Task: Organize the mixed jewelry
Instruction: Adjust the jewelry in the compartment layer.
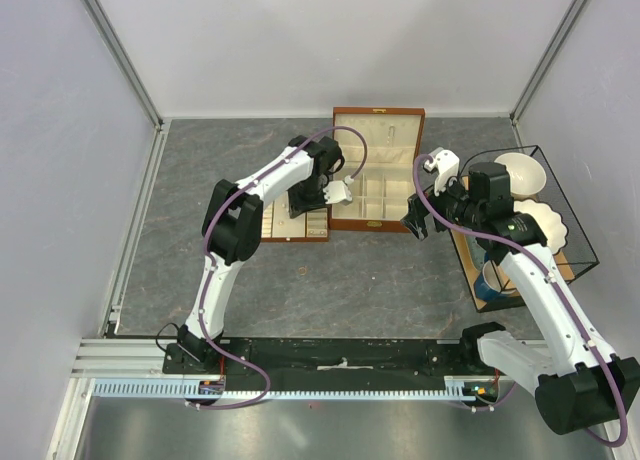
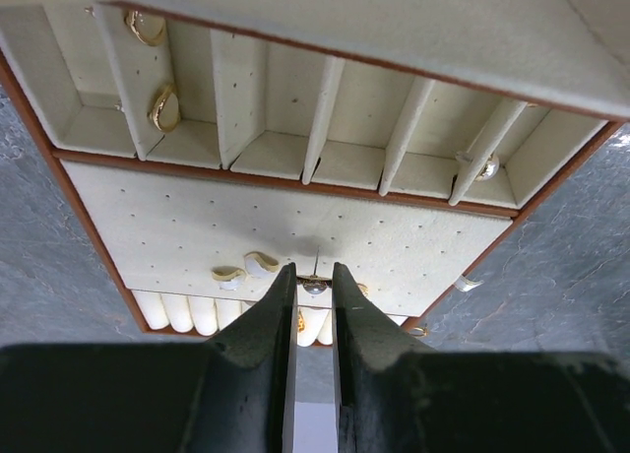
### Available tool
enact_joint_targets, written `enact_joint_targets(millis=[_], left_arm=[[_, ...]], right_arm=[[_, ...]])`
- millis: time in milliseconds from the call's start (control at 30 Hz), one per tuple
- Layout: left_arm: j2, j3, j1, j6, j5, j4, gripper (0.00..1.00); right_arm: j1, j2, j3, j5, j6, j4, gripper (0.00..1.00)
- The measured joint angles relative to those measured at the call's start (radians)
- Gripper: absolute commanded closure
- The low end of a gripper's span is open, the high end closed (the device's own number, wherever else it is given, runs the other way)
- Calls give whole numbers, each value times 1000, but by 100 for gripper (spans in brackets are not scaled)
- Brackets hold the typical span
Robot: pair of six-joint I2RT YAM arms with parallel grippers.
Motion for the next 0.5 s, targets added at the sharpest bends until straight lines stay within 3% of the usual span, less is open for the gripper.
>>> enact_joint_targets(millis=[500], left_arm=[[0,-25,-1,0,14,5,99]], right_arm=[[0,-8,-1,0,0,0,2]])
